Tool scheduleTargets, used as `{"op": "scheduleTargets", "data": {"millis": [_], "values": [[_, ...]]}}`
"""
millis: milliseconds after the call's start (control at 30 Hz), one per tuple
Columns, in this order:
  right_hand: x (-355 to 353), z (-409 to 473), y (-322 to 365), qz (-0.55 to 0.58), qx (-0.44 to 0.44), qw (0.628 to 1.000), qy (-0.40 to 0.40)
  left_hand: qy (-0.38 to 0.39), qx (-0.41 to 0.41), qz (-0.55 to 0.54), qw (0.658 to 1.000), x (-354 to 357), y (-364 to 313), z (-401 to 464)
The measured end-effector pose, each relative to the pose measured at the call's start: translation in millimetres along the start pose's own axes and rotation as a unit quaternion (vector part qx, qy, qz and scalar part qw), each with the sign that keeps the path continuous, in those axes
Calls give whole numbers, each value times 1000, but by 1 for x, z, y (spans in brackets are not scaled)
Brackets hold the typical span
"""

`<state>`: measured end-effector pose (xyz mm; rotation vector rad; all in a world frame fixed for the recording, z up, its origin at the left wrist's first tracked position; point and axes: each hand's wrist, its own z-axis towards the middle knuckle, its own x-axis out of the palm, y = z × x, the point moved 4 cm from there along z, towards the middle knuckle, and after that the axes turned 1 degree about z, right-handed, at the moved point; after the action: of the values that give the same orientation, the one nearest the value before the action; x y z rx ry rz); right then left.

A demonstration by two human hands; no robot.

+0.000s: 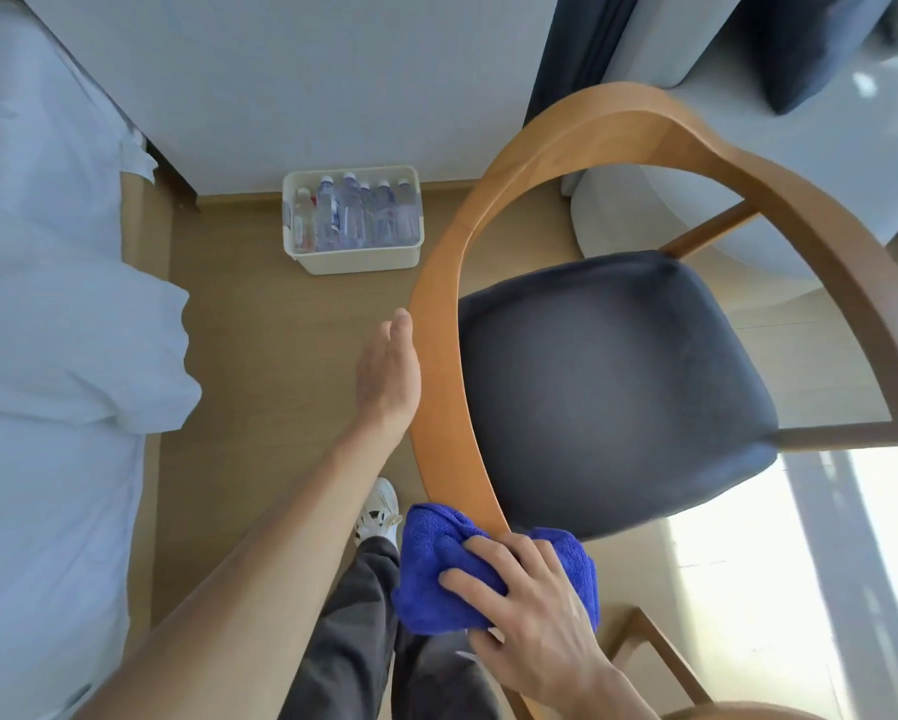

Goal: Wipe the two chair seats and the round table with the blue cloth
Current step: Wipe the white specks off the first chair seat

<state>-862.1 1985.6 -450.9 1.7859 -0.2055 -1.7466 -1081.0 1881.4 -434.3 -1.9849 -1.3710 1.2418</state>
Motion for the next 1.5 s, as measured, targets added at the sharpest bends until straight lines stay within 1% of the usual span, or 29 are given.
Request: {"op": "scheduleTargets", "data": {"millis": [133, 267, 367, 433, 533, 600, 800, 967, 1067, 1167, 1300, 1500], "values": [[-1, 23, -3, -35, -8, 999, -26, -16, -20, -23, 999, -2, 3, 7], [-1, 82, -9, -52, 6, 997, -62, -9, -38, -69, 997, -8, 11, 17], [-1, 135, -21, -63, 32, 994, -82, 1, -57, -75, 996, -19, 7, 22], [-3, 166, -32, -66, 41, 993, -89, 1, -55, -53, 997, -27, 1, 30], [-8, 200, -49, -66, 55, 991, -101, -17, -55, -51, 997, -36, -7, 47], [-12, 222, -62, -64, 79, 989, -107, -29, -53, -57, 997, -37, -10, 57], [-26, 287, -101, -67, 166, 973, -146, -17, -49, -85, 995, -28, -7, 74], [-40, 325, -129, -68, 248, 947, -195, 5, -39, -74, 996, -16, -10, 81], [-43, 331, -133, -81, 264, 940, -200, 5, -35, -77, 996, -12, -12, 87], [-41, 323, -128, -66, 251, 948, -186, -13, -36, -100, 994, -10, -16, 94], [-29, 294, -105, -43, 223, 959, -168, -47, -70, -162, 983, -13, -24, 100], [-21, 230, -64, -19, 187, 970, -151, -50, -87, -132, 986, -20, -28, 95]]}}
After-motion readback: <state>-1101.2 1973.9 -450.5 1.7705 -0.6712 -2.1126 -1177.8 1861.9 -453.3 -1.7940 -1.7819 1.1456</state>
